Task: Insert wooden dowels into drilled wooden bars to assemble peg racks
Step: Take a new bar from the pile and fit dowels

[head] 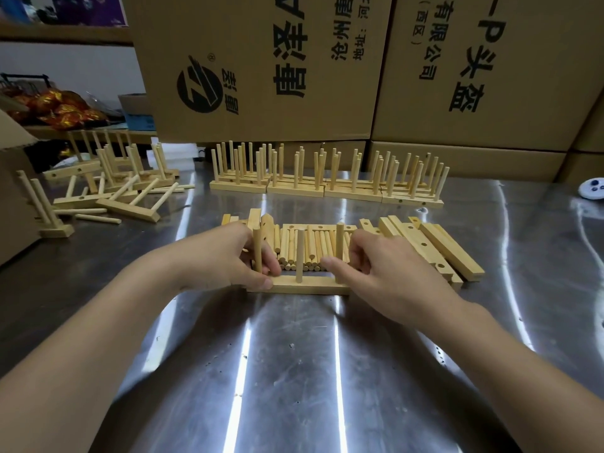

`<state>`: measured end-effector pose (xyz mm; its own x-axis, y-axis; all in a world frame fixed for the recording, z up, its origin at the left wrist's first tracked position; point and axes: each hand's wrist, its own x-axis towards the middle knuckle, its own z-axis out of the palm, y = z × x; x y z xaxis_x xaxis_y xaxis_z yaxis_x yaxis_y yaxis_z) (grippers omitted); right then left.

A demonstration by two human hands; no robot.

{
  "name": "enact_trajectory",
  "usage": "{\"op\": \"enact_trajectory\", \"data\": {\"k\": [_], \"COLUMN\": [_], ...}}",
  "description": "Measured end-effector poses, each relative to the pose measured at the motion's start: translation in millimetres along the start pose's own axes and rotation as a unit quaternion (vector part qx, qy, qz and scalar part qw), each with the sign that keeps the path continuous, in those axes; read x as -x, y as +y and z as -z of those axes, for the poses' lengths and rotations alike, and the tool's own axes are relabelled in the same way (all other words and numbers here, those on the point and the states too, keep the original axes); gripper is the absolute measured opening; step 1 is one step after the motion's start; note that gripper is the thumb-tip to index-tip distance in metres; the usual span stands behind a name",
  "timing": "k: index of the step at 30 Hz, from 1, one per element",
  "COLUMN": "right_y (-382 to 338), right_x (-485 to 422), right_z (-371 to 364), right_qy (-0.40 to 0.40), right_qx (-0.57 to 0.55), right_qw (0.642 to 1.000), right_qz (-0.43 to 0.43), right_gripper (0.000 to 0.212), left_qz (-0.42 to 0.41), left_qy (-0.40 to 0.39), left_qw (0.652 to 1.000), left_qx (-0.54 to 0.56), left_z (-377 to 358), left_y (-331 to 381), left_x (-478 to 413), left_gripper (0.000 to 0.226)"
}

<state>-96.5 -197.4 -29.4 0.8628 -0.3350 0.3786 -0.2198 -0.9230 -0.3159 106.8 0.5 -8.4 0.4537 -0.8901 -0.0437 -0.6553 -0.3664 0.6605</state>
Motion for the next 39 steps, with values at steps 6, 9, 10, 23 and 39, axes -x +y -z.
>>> {"op": "enact_trajectory", "data": {"k": [6,9,10,23,39], "right_y": [-10.5,-9.3,-8.9,-5.7,-11.7], "right_x": [-5.5,-4.4,-4.1,-2.7,-7.8], "right_z": [-2.8,-7.3,-8.7,-5.1,-2.1], "right_qy": [0.046,0.042,0.038,0.062,-0.004], "right_qx": [0.044,0.011,0.006,-0.025,0.037], "right_qw": [0.998,0.999,0.999,0.998,0.999], "right_qz": [0.025,0.011,0.011,0.009,0.004], "right_gripper": [0.047,0.045,0.044,0.066,0.061], "left_qz": [0.002,0.003,0.002,-0.006,-0.015], "left_qy": [-0.003,-0.006,-0.007,-0.009,-0.036], "left_qw": [1.000,1.000,1.000,1.000,0.998], "left_qx": [-0.003,-0.001,-0.001,-0.022,-0.041], "left_z": [0.0,-0.5,-0.7,-1.4,2.1], "left_y": [1.0,1.4,1.5,2.7,5.9], "left_x": [-0.1,-0.8,-1.0,-0.5,2.6], "left_gripper": [0.015,0.014,0.015,0.011,0.011]}}
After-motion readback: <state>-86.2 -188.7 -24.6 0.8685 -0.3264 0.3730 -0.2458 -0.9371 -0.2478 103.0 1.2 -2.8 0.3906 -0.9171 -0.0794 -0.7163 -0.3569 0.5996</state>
